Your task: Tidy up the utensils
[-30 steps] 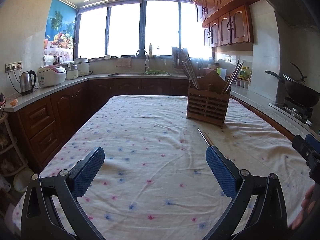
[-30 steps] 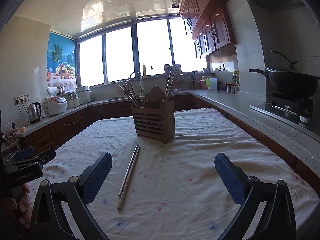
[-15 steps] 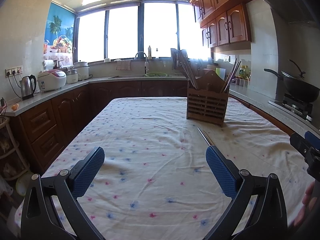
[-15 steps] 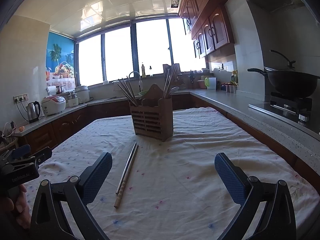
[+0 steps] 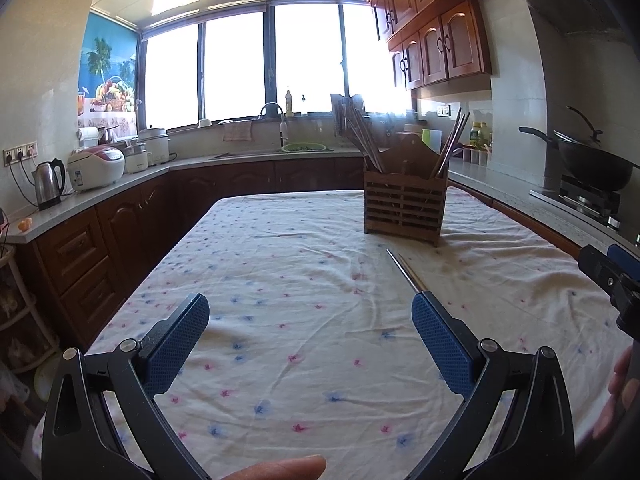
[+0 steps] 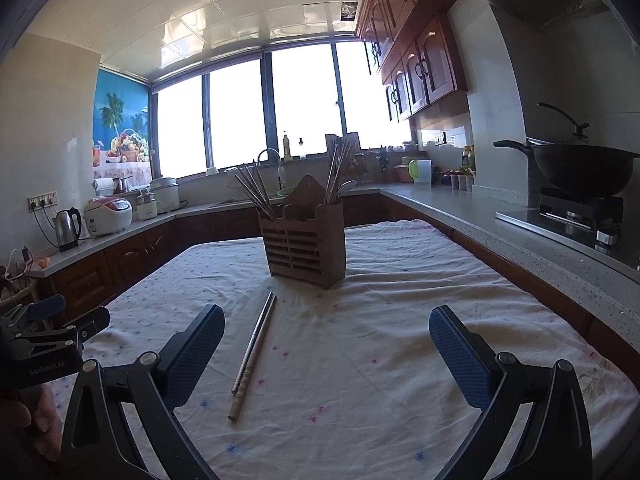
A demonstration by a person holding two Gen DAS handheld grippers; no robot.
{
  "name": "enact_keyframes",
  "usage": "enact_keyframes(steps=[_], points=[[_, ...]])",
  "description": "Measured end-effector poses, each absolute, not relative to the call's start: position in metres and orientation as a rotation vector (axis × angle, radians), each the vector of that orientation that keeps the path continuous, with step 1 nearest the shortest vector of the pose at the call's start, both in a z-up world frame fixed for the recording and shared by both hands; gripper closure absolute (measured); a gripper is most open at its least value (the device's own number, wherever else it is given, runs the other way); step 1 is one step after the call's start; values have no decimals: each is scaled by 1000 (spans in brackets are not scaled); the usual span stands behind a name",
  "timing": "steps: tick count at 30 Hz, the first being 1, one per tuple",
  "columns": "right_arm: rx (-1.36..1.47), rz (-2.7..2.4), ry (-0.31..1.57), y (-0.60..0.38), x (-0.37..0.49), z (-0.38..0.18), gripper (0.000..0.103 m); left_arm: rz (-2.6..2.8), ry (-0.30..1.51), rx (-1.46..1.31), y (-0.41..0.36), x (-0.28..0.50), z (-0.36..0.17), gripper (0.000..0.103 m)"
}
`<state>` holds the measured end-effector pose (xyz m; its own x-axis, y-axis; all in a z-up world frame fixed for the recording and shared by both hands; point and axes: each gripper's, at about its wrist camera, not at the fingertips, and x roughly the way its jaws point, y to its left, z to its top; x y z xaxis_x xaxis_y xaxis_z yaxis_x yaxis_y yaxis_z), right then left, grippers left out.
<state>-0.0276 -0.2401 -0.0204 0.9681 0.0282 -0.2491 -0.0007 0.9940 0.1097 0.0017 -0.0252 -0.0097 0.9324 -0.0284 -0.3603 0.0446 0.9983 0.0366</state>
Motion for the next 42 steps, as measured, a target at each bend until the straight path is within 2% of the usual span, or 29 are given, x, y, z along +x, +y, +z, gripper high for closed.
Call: enact_keyframes(steps=[42], points=[[110,29,252,-239,-27,-23,0,-40,374,49,-23,2,-12,0]])
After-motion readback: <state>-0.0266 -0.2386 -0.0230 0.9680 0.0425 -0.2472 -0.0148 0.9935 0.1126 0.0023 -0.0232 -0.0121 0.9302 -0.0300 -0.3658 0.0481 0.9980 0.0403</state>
